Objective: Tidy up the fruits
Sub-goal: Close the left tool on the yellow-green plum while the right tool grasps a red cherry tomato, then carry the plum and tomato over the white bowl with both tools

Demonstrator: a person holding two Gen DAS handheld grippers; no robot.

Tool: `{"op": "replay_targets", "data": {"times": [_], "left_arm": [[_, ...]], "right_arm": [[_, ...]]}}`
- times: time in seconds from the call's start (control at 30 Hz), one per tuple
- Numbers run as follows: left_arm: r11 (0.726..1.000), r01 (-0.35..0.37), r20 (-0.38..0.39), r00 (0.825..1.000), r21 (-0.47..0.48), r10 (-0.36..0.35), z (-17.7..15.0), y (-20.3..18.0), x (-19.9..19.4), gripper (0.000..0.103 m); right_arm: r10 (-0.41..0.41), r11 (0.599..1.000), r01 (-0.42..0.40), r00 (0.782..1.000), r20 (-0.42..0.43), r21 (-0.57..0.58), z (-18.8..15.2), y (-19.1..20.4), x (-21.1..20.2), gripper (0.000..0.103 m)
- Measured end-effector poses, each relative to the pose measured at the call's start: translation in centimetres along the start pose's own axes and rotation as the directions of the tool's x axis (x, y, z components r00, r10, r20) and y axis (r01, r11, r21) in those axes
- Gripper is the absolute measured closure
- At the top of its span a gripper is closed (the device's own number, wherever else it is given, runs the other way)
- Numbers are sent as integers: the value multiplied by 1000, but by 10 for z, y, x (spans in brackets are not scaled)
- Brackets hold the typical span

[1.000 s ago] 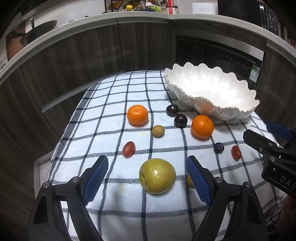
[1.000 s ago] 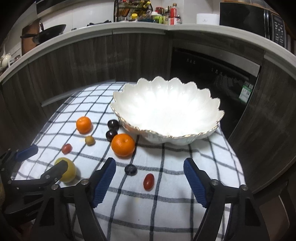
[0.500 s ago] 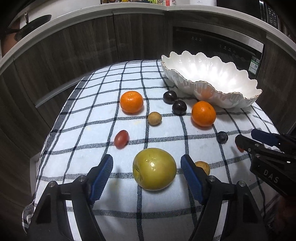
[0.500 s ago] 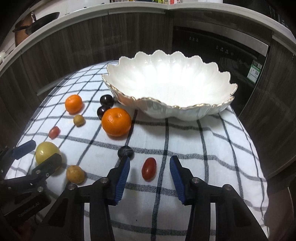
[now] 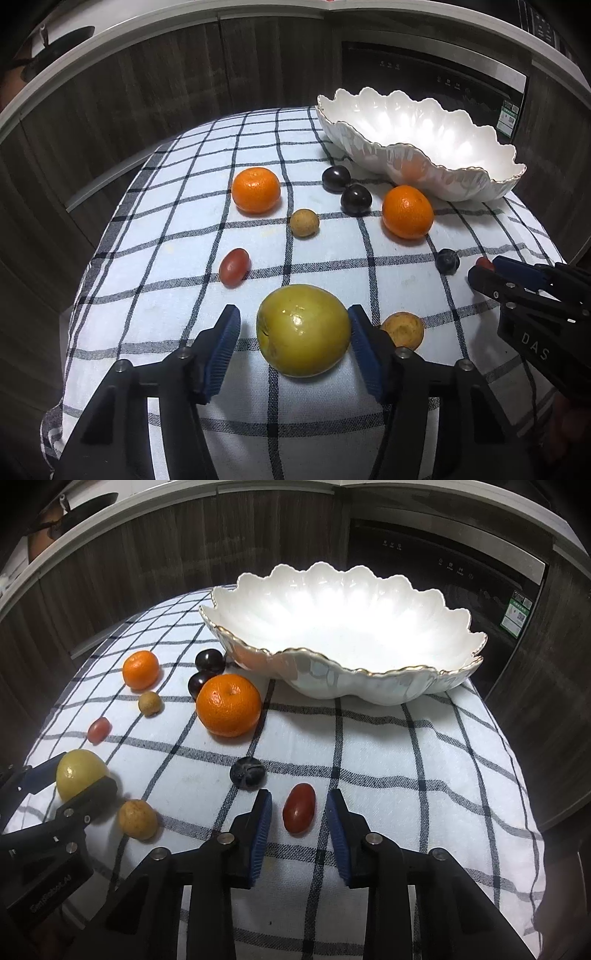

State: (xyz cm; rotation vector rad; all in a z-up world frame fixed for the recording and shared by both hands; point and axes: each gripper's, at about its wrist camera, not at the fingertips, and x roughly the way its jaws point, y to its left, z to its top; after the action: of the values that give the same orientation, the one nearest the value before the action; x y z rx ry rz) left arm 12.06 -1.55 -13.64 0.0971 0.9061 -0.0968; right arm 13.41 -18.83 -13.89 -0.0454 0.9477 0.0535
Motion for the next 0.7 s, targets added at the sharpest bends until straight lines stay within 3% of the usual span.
{"op": "replay_targets", "data": {"times": [0.13, 0.27, 0.7], "left_arm": [[1000, 12, -4, 1000, 3, -12, -1, -1, 1, 54], [1000, 17, -3, 1000, 1, -17, 0, -1, 0, 54], [1000, 4, 21, 1000, -5, -4, 5, 2, -9, 55]], "right_arm": [[6, 1000, -6, 1000, -13, -3, -2, 0, 2, 76], [11, 1000, -11, 1000, -14, -11, -1, 1, 2, 84], [14, 1000, -13, 1000, 20, -25, 5, 5, -10, 84]]}}
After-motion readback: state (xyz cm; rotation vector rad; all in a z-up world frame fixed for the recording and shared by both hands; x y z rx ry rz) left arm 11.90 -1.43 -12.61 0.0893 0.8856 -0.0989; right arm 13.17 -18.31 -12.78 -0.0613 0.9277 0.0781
